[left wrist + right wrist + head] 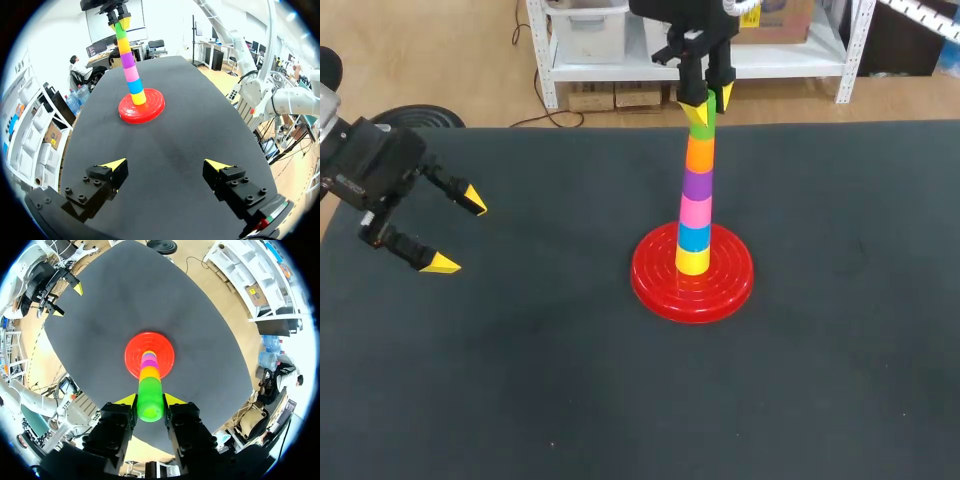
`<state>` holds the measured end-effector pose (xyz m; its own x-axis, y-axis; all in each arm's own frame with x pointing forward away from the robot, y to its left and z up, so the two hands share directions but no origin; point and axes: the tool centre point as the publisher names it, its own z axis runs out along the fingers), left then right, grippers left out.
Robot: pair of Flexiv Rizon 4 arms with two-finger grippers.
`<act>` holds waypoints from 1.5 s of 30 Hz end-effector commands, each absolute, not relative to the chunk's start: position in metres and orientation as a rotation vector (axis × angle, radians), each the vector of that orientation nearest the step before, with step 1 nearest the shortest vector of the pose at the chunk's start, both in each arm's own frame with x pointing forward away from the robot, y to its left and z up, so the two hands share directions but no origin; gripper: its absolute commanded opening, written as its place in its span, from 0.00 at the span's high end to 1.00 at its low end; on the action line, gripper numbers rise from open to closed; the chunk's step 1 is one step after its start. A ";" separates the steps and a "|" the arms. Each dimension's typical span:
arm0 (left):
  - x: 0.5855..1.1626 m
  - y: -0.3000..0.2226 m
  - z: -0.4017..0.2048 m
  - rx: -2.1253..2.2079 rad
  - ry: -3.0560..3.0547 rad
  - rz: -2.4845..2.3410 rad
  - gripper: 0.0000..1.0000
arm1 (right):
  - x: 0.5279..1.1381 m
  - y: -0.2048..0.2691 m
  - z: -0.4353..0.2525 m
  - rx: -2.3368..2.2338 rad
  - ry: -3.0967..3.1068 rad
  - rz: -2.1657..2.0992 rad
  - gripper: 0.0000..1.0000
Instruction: Pick up and stack the cylinders on the red base in this order: pink,purple,orange,green
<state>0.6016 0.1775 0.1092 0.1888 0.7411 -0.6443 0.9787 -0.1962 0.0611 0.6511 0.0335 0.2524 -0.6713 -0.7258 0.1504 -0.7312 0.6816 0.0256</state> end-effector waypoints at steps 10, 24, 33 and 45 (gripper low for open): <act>0.601 0.178 0.109 2.005 1.604 -0.676 0.00 | 0.652 0.035 0.250 1.200 -2.739 0.062 1.00; 0.601 0.178 0.109 2.005 1.604 -0.676 0.00 | 0.630 0.041 0.267 1.265 -2.842 0.087 0.00; 0.601 0.178 0.109 2.005 1.604 -0.676 0.00 | 0.607 0.020 0.266 1.262 -2.982 0.017 0.00; 0.601 0.178 0.109 2.005 1.604 -0.676 0.00 | 0.595 0.009 0.253 1.326 -3.031 -0.171 0.00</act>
